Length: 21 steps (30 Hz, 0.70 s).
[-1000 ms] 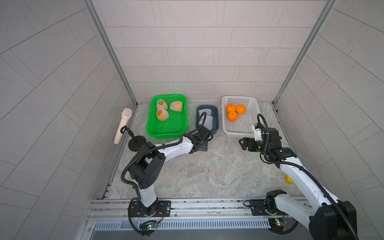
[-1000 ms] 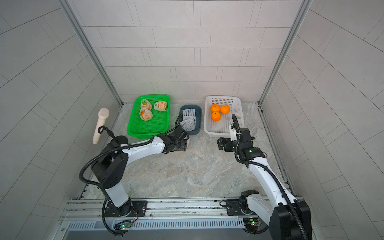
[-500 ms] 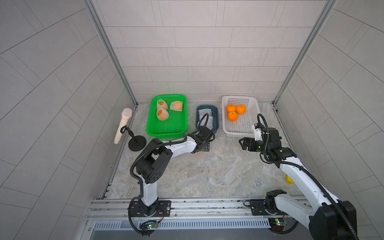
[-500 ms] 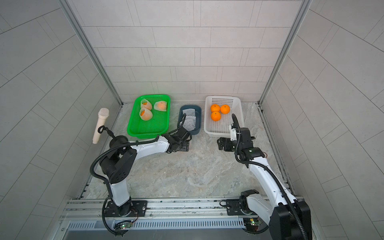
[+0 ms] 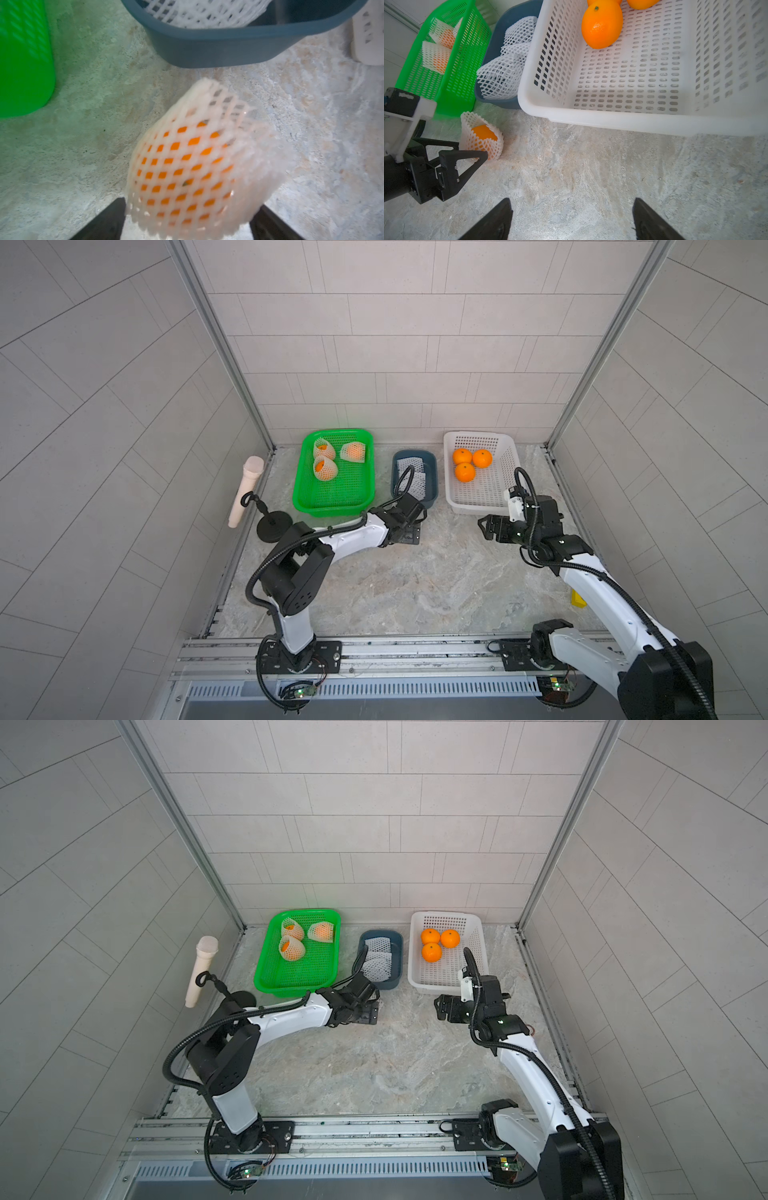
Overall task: Remove foam nets from oranges
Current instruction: Place the orange at the center of the board.
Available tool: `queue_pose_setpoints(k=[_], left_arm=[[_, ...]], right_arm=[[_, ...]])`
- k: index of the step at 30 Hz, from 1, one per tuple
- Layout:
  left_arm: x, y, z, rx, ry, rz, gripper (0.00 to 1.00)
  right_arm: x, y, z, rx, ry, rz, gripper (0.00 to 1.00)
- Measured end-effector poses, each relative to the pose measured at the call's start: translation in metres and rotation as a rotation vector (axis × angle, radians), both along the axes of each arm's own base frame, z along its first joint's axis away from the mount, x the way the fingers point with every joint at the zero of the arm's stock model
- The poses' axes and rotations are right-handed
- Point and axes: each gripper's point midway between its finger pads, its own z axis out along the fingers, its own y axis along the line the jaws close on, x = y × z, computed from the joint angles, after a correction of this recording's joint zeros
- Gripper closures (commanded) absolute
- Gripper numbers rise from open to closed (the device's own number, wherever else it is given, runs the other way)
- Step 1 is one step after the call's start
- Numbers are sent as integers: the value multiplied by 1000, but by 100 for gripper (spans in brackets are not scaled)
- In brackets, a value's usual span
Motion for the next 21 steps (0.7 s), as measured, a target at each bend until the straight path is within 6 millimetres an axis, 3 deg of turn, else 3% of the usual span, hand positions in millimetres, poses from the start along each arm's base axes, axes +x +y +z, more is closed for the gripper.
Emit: queue_pose_setpoints(k=[21], left_arm=[[-13,3,32,10,-6,-108,0]], right_arm=[[0,0,0,0,0,0,8]])
